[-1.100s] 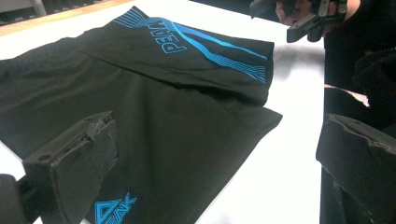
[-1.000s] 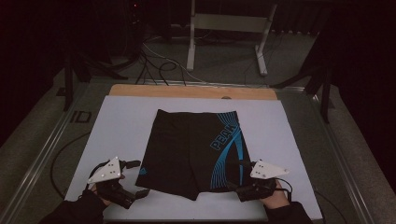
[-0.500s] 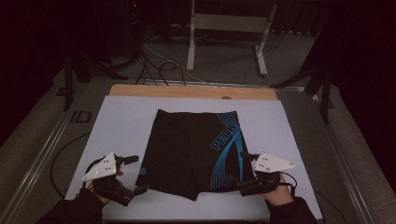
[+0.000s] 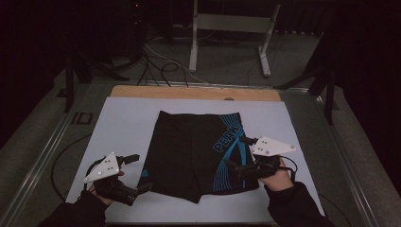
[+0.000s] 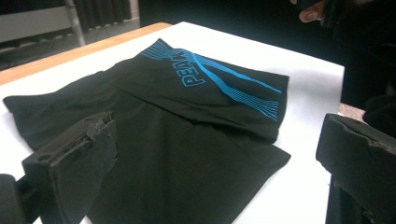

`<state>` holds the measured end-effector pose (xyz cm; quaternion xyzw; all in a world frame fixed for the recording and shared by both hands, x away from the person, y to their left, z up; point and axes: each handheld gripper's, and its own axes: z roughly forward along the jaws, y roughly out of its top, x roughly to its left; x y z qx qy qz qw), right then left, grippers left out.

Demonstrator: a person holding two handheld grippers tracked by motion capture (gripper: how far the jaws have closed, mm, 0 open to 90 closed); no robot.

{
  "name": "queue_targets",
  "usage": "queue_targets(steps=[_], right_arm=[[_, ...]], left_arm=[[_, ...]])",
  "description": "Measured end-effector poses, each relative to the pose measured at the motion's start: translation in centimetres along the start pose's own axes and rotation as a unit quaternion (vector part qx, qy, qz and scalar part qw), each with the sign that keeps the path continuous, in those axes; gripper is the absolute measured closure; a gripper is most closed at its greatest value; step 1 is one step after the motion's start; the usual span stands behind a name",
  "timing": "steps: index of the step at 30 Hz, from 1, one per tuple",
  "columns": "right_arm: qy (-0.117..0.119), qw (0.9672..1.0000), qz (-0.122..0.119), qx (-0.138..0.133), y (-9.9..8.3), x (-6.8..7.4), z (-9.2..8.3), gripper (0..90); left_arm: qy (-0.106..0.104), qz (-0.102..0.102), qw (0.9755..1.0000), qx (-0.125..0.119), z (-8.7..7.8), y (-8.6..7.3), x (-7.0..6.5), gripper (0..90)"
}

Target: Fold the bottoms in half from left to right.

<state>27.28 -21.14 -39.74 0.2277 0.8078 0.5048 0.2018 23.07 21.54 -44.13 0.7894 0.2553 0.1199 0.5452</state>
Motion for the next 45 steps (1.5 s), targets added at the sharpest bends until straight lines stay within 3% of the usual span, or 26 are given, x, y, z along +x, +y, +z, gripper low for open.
queue_targets(steps=[12, 22, 31, 45], right_arm=[[0.003, 0.9998, -0.008, -0.015, 3.1, -1.2, 2.8, 10.9], [0.011, 0.9997, -0.011, -0.019, 5.0, -1.4, 6.0, 10.9], [0.018, 0.9996, -0.005, -0.02, 5.6, -1.5, 9.1, 10.9], [0.023, 0.9997, 0.004, -0.01, 5.9, -1.7, 13.9, 10.9]], left_arm=[[0.016, -0.019, 0.9997, 0.006, 0.2, 0.2, 0.2, 0.0], [0.06, -0.022, 0.9979, 0.013, 0.1, 0.3, 0.3, 0.0], [0.095, -0.026, 0.995, 0.019, 0.4, -0.1, 0.5, 0.0], [0.111, -0.013, 0.9929, 0.042, 1.5, -0.9, 0.3, 0.0]])
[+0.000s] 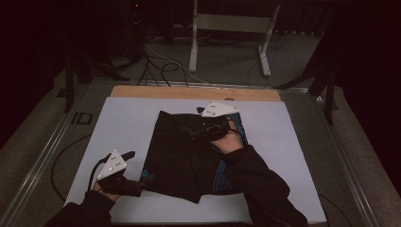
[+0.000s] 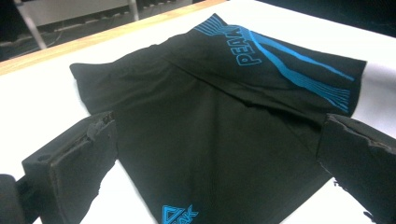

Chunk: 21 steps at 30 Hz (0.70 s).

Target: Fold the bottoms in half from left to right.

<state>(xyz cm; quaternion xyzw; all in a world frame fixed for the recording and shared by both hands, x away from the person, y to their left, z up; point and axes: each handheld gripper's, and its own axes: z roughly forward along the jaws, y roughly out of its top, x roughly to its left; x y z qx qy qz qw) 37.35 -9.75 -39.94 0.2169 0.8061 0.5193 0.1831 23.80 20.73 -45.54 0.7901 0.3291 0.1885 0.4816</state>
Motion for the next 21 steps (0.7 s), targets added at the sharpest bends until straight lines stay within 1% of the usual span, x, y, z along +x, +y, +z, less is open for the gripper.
queue_targets(steps=[1, 3, 4, 6, 7, 8, 10, 11, 12, 14, 15, 16, 17, 18, 19, 20, 21], right_arm=[[-0.001, 1.0, 0.001, 0.003, 0.0, 0.0, 0.3, 10.9], [-0.001, 1.0, 0.001, 0.005, 0.0, -0.1, 0.9, 10.9], [-0.001, 1.0, -0.004, 0.009, 0.0, -0.1, 1.2, 11.0], [-0.002, 0.9999, -0.004, 0.014, 0.0, -0.2, 1.8, 11.0], [-0.002, 0.9999, -0.004, 0.014, 0.0, -0.2, 1.8, 11.0], [-0.003, 0.9998, -0.002, 0.019, 0.0, -0.2, 2.4, 11.0], [-0.002, 0.9998, -0.002, 0.02, 0.0, -0.3, 3.0, 11.0], [-0.003, 0.9998, 0.003, 0.022, 0.0, -0.2, 3.3, 10.9], [-0.003, 0.9998, 0.003, 0.022, 0.0, -0.2, 3.3, 10.9], [-0.001, 0.9996, 0.005, 0.026, -0.1, -0.2, 4.2, 11.0], [0.002, 0.9996, 0.002, 0.027, -0.1, -0.2, 4.5, 10.9], [0.0, 0.9995, 0.006, 0.03, -0.1, -0.2, 4.8, 11.0], [-0.001, 0.9995, 0.003, 0.033, -0.2, -0.2, 5.1, 11.0], [0.001, 0.9994, 0.008, 0.033, -0.2, -0.2, 5.3, 11.0], [0.0, 0.9994, 0.008, 0.033, -0.3, -0.3, 5.6, 11.0], [0.002, 0.9994, 0.012, 0.032, -0.3, -0.3, 5.8, 11.0], [0.002, 0.9994, 0.012, 0.032, -0.4, -0.3, 6.0, 11.0]], left_arm=[[0.006, 0.001, 1.0, 0.002, 0.1, -0.1, 0.0, 0.0], [0.007, -0.001, 1.0, 0.001, 0.2, -0.2, 0.0, 0.0], [0.009, -0.002, 0.9999, 0.005, 0.4, -0.4, 0.0, 0.0], [0.009, -0.002, 0.9999, 0.009, 0.5, -0.5, 0.1, 0.0], [0.009, -0.002, 0.9999, 0.009, 0.5, -0.5, 0.1, 0.0], [0.011, 0.0, 0.9998, 0.014, 0.7, -0.7, 0.0, 0.0], [0.009, 0.0, 0.9998, 0.017, 0.8, -0.9, 0.1, 0.0], [0.008, -0.003, 0.9998, 0.02, 0.9, -1.0, 0.1, 0.0], [0.008, -0.003, 0.9998, 0.02, 0.9, -1.0, 0.1, 0.0], [0.007, -0.008, 0.9995, 0.028, 1.0, -1.2, 0.3, 0.0], [0.007, -0.01, 0.9995, 0.028, 1.1, -1.2, 0.4, 0.0], [0.007, -0.01, 0.9995, 0.028, 1.1, -1.2, 0.4, 0.0], [0.001, -0.013, 0.9994, 0.032, 1.2, -1.4, 0.6, 0.0], [0.001, -0.013, 0.9994, 0.032, 1.2, -1.4, 0.6, 0.0], [-0.003, -0.012, 0.9991, 0.04, 1.3, -1.5, 0.6, 0.0], [-0.004, -0.007, 0.9991, 0.041, 1.4, -1.6, 0.7, 0.0], [-0.006, -0.003, 0.999, 0.044, 1.4, -1.7, 0.7, 0.0]])
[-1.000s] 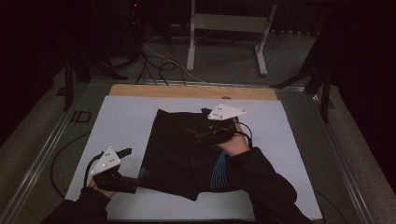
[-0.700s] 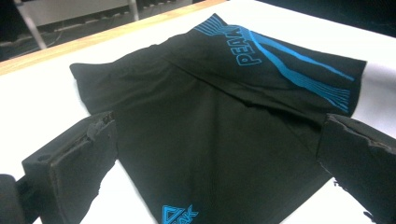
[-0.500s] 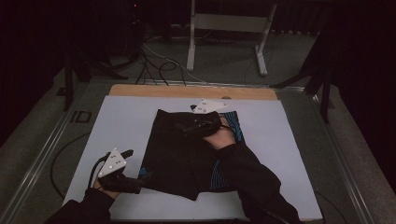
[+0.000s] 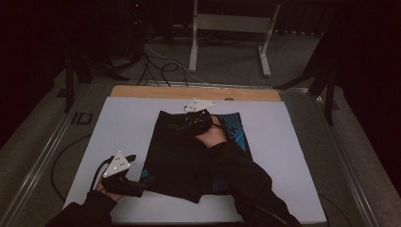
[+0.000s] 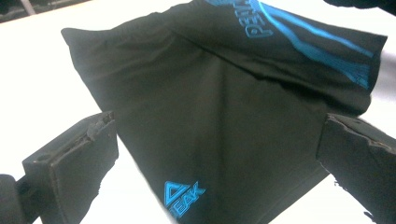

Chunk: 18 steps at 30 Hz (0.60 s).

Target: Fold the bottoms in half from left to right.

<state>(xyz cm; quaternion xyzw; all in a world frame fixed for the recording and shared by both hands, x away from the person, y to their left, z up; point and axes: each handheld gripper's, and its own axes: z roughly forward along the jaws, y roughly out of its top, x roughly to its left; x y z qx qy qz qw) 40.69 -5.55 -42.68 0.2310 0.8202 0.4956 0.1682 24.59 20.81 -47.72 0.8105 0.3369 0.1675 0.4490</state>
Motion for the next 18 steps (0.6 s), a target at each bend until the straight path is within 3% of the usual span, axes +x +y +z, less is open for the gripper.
queue_targets(steps=[5, 7, 8, 10, 14, 15, 18], right_arm=[[0.002, 1.0, 0.002, 0.007, -0.5, -0.1, 0.9, 11.0], [0.005, 0.9999, 0.007, 0.011, -0.8, -0.2, 1.4, 11.0], [0.007, 0.9999, 0.01, 0.009, -0.9, -0.2, 1.7, 11.0], [0.008, 0.9999, 0.009, 0.012, -1.0, -0.2, 2.1, 11.0], [0.01, 0.9998, 0.014, 0.013, -1.1, 0.0, 2.7, 11.0], [0.015, 0.9997, 0.016, 0.011, -1.0, 0.1, 3.0, 11.0], [0.017, 0.9997, 0.013, 0.014, -1.0, 0.3, 3.4, 11.0]], left_arm=[[-0.007, -0.001, 0.9999, 0.011, 0.3, -0.3, 0.2, 0.0], [-0.011, -0.001, 0.9993, 0.037, 0.6, -0.6, 0.4, 0.0], [-0.011, -0.001, 0.9993, 0.037, 0.6, -0.6, 0.4, 0.0], [-0.012, 0.0, 0.9981, 0.061, 1.1, -0.9, 0.2, 0.0], [-0.017, 0.001, 0.9964, 0.083, 1.4, -1.0, 0.0, 0.0], [-0.021, 0.0, 0.9946, 0.101, 1.6, -1.1, 0.0, 0.0], [-0.022, -0.006, 0.9922, 0.123, 1.8, -1.1, 0.0, 0.0]])
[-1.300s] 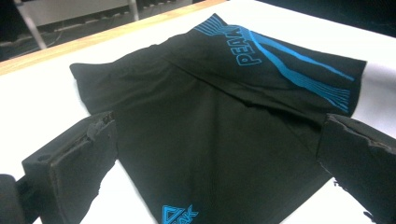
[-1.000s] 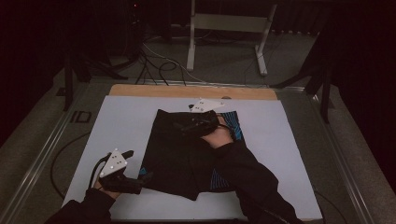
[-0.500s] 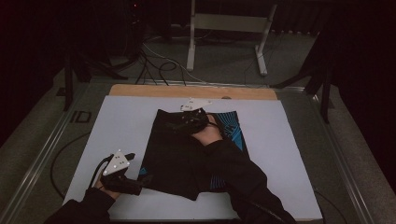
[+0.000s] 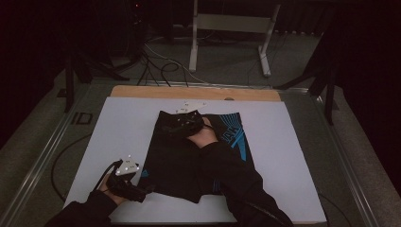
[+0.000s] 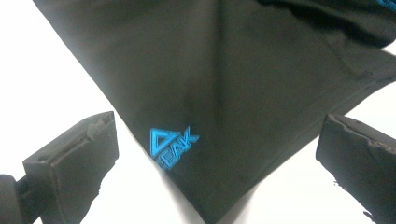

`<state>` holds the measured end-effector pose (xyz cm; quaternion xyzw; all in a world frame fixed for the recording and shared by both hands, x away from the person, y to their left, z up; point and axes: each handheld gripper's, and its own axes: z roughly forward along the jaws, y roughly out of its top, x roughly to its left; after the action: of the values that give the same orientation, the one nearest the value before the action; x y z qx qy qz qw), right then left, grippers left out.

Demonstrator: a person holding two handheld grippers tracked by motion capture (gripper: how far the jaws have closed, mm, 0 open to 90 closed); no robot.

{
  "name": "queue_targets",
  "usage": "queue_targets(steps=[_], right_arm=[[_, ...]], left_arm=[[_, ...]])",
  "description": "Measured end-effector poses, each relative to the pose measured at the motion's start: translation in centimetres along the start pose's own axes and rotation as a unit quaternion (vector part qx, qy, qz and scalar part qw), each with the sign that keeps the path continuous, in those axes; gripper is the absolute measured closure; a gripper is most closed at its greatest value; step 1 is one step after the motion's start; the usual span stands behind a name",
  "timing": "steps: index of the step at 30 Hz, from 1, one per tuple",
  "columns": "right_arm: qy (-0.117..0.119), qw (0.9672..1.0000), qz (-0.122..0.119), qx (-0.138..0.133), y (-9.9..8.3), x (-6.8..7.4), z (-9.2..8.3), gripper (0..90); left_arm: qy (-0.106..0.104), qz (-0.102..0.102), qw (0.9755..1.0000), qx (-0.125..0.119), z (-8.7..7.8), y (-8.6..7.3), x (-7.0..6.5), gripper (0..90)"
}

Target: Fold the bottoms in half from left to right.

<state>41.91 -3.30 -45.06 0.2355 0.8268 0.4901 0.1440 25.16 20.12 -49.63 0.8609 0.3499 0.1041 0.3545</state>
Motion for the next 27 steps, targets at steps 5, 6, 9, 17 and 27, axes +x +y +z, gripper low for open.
queue_targets(steps=[5, 6, 9, 17, 27], right_arm=[[0.006, 1.0, -0.001, 0.003, 0.1, 0.3, 0.6, 11.1], [0.007, 1.0, -0.001, 0.004, 0.2, 0.3, 0.7, 11.1], [0.01, 0.9999, -0.002, 0.007, 0.2, 0.4, 1.0, 11.1], [0.014, 0.9999, -0.005, 0.008, 0.4, 0.8, 1.7, 11.1], [0.018, 0.9998, -0.001, 0.01, 0.5, 1.1, 2.8, 11.1]], left_arm=[[-0.001, -0.006, 0.9993, 0.036, 0.5, -0.4, 0.5, 2.4], [-0.003, -0.009, 0.9991, 0.041, 0.5, -0.4, 0.5, 3.5], [-0.001, -0.004, 0.9984, 0.056, 0.7, -0.5, 0.5, 7.9], [-0.004, 0.003, 0.9972, 0.075, 0.8, -0.8, 0.7, 26.6], [0.002, -0.002, 0.9977, 0.068, 0.7, -0.6, 0.6, 61.3]])
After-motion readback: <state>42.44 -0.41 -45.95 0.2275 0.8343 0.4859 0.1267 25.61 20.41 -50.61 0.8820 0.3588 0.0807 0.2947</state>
